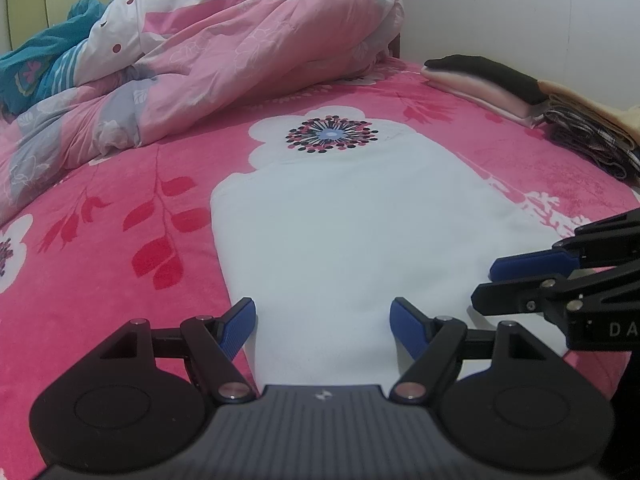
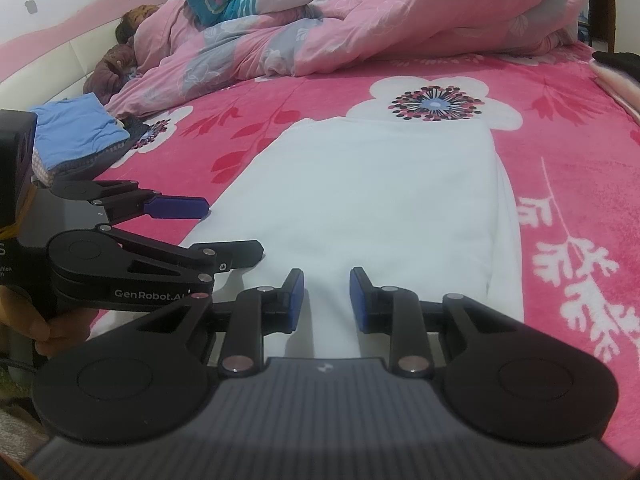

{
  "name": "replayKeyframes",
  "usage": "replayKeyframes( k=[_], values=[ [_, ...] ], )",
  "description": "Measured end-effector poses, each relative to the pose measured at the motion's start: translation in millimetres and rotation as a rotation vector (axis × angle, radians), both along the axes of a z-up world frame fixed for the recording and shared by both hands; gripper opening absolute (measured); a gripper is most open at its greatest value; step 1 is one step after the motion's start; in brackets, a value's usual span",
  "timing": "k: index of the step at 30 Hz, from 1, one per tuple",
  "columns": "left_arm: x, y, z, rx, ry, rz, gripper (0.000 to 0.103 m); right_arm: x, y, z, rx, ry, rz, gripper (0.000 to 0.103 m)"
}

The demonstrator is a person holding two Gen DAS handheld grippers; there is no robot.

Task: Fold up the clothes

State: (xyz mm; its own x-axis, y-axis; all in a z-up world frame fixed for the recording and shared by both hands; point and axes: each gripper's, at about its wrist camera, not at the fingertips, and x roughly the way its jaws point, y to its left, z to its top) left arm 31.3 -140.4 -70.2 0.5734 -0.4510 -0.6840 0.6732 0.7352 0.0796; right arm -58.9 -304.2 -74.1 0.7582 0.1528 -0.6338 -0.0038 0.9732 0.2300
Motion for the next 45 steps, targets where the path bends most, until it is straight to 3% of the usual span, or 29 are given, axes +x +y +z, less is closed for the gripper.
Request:
replayKeyframes(
  k=[19, 28, 39, 45],
  values=[
    [0.2, 0.8, 2.1, 0.002, -0.004, 0.008, 0.076, 1.8, -1.4, 2.0, 0.012, -0.004, 0.002, 0.025],
    [4.6, 5.8, 18.9, -0.027, -0.022, 0.023, 0.076, 4.0, -11.3, 11.7, 0.043, -0.033, -0.016, 0.026],
    [10.2, 6.6, 16.5, -0.018, 0.006, 0.049, 0.076, -0.8, -21.4, 19.2, 0.065, -0.058, -0.041, 0.027],
    [4.8, 4.3, 9.7, 0.003, 0.01, 0.038, 0.076, -7.6, -9.2, 13.5, 0.075, -0.046, 0.02, 0.028]
  ],
)
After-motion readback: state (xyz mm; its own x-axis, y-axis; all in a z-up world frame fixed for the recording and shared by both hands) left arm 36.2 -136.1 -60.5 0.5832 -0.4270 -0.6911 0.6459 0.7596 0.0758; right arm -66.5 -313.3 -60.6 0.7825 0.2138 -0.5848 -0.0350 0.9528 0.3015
